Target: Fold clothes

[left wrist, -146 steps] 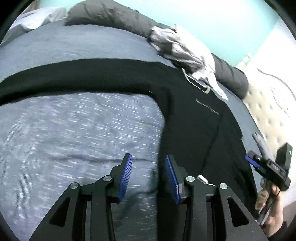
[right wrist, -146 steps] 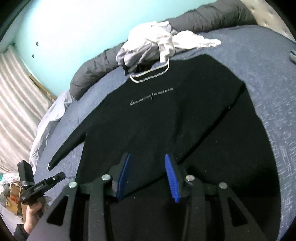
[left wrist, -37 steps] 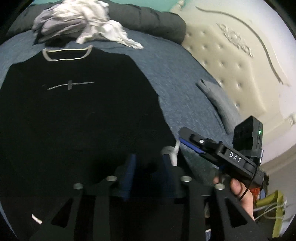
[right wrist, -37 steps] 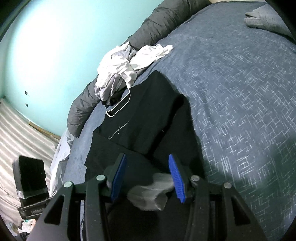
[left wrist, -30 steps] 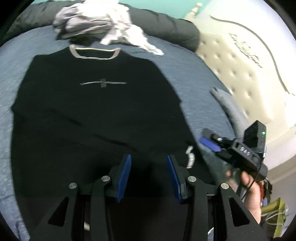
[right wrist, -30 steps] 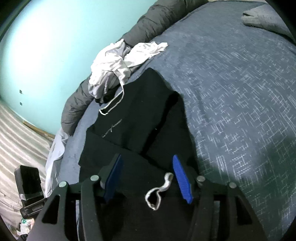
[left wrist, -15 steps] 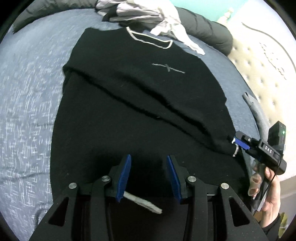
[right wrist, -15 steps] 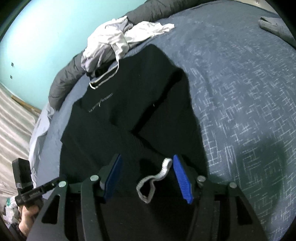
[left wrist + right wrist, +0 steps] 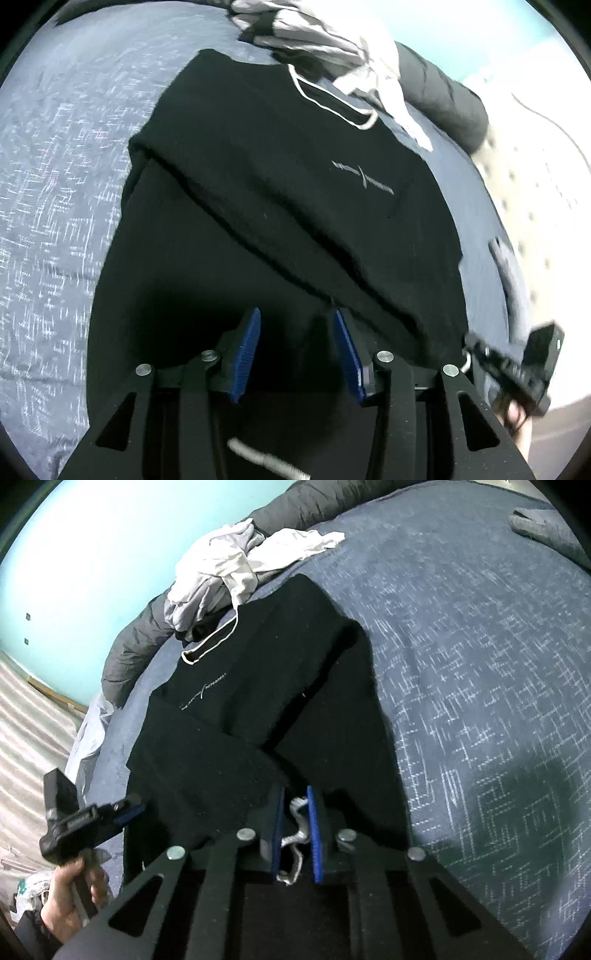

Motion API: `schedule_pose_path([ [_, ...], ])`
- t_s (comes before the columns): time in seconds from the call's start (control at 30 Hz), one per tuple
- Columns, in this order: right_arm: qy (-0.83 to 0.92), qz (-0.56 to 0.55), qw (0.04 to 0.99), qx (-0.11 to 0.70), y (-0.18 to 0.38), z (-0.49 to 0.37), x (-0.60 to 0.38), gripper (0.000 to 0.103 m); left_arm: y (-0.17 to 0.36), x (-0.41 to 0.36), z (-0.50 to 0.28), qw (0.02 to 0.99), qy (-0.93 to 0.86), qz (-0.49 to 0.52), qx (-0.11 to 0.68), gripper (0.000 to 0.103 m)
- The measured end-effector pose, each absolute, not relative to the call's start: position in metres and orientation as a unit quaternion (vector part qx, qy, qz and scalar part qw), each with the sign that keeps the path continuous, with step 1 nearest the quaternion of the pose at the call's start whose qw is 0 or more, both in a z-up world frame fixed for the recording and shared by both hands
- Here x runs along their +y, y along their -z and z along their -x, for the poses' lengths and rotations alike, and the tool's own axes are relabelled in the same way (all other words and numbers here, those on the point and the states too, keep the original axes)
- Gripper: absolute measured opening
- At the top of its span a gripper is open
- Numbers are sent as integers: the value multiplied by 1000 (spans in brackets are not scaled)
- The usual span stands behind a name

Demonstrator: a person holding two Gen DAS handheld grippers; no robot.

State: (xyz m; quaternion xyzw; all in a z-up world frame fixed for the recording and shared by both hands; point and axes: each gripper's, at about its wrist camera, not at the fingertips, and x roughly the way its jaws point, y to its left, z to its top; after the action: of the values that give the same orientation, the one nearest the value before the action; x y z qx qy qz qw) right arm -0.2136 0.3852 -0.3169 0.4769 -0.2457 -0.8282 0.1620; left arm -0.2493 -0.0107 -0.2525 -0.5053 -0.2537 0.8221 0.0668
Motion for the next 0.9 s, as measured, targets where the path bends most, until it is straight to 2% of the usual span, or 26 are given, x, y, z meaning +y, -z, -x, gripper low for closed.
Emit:
schedule_pose_path([
  [0.33,829,-463,170,-263,313,213,389,6,269,-18,276,70,-806,490,-325,47],
  [0.37,829,-463,170,-263,313,213,389,6,270,-17,277,72,-806,491,-323,41],
  [0.4,829,-463,170,-264,313,213,389,6,271,-16,279,75,-806,492,-321,23],
  [0.43,829,-463,169,-265,314,214,390,6,270,-15,279,77,-807,492,-319,14],
  [0.5,829,-462,168,-269,314,213,392,6,267,-14,278,81,-810,490,-313,6],
  [0.73,828,-457,167,-278,312,212,395,5,246,-25,260,93,-818,481,-301,5],
  [0.9,823,-472,170,-266,319,214,387,5,262,-32,256,78,-804,512,-291,5],
])
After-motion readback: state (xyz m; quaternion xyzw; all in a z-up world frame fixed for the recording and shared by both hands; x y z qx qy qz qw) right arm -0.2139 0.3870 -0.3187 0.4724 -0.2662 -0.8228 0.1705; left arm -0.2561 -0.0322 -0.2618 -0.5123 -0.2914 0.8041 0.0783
